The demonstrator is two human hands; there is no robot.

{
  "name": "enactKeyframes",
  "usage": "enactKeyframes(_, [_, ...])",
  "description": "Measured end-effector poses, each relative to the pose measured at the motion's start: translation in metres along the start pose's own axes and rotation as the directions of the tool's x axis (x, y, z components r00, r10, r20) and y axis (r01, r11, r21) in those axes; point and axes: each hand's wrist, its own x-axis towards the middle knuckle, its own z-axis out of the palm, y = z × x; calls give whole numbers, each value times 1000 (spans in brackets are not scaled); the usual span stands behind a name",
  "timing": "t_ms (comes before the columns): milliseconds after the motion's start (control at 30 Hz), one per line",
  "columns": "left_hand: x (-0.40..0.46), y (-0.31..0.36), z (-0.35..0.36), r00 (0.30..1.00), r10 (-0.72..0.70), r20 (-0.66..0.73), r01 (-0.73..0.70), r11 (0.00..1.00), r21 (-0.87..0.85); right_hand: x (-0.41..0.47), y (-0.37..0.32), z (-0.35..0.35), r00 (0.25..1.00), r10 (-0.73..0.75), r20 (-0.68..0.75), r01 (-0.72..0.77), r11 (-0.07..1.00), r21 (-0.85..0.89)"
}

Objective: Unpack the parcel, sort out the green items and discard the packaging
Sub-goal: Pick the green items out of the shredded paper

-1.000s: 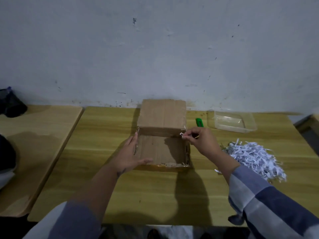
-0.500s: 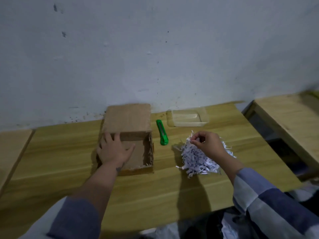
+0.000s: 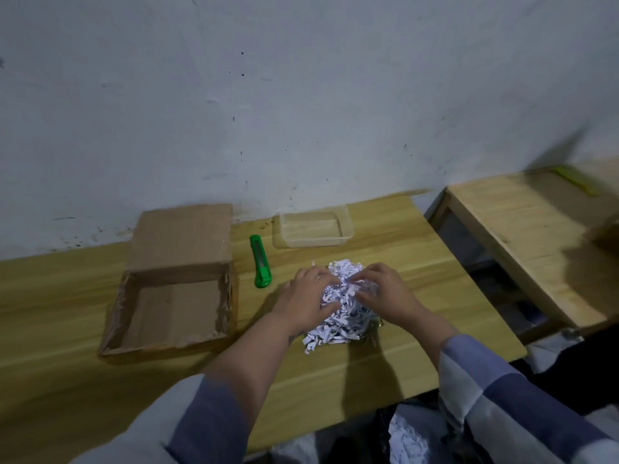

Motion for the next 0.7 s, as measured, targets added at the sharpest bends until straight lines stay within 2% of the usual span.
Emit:
enactKeyframes(67, [3,3,13,999,-33,39,31,999,44,-3,9,9,999,27,44,-27,1000,-6])
enactKeyframes(100, [4,2,17,998,-52,42,49,996,72,-2,16,12,999,30,19,-30,1000,-4])
enactKeyframes(300, [-1,-16,18,979,-182,-95,191,977,97,8,52,-8,988,87,-129,-87,996,6])
enactKeyframes(433, [-3,-13,17,953,-257,-163,271,960,74,11,60,-23,978,177,-109,-172,983,59])
enactKeyframes(500, [-2,-5,16,945,-227,-234,240,970,29,13,54,-28,982,165,-91,-149,976,159])
enactKeyframes(567, [1,5,16,956,-120,-268,125,992,4,15,44,-29,995,44,-86,-27,982,187])
enactKeyframes(700, [12,16,26,986,70,-151,-60,996,67,11,33,-9,977,-137,-162,149,987,66])
